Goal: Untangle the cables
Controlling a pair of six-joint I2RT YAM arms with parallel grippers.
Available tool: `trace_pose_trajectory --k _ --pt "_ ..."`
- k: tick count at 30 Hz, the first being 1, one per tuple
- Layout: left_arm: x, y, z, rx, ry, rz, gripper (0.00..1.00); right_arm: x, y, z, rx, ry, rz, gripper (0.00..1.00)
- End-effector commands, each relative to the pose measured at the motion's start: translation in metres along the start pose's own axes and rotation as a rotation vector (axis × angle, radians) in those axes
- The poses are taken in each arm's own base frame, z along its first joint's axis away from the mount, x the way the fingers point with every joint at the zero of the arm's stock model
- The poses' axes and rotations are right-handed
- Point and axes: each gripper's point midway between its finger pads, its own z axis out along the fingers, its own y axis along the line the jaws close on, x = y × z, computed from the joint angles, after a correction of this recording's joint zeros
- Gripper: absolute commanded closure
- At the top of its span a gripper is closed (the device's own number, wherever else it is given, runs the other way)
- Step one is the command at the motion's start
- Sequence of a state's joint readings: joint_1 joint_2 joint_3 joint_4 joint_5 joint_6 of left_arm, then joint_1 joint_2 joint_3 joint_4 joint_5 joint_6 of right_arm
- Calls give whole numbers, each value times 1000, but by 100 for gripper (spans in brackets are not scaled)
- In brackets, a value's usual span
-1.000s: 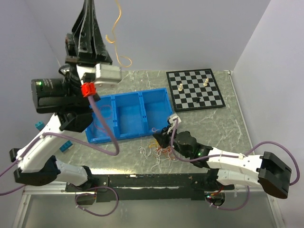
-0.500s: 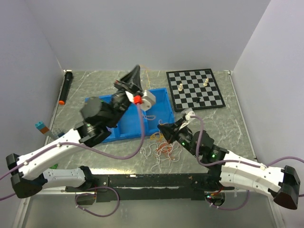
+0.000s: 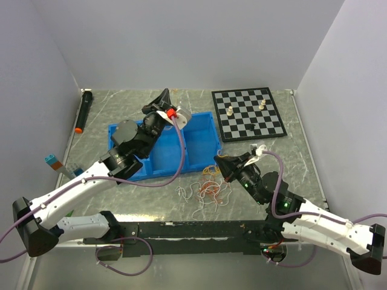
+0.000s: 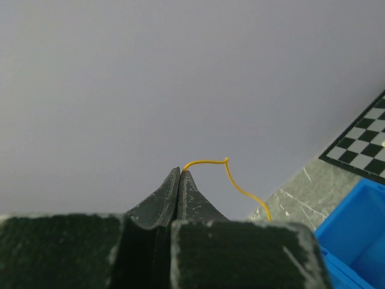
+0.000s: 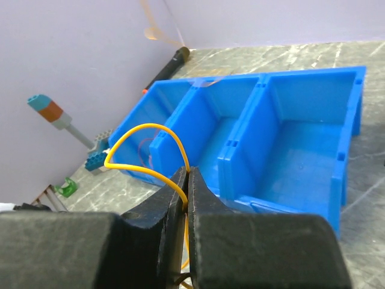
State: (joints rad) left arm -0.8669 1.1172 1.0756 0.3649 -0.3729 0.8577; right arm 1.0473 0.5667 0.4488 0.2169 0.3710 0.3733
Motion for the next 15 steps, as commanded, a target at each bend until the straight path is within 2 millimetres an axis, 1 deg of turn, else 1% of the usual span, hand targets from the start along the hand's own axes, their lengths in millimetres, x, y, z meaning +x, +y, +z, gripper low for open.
trace_pose_trajectory --k 1,3,7,8,10,12,14,15 --pt "-26 39 2 -119 -73 -110 99 7 -7 -1 36 10 8 91" --pt "-15 29 0 -84 -33 -103 99 9 -7 1 34 16 9 92" --pt "24 0 -9 -18 71 -94 99 6 -4 2 27 15 15 92" --pt "36 -11 -12 13 101 -94 99 6 -4 2 27 15 15 92" --pt "70 -46 -24 125 180 -54 99 5 -4 1 29 13 17 92" --pt "101 -70 -37 190 233 -6 99 4 -5 -1 33 11 20 93" --pt "123 -85 -46 229 275 12 99 2 -7 -3 42 7 23 93" --pt "131 -88 -47 237 293 9 99 3 -10 -5 51 10 22 93"
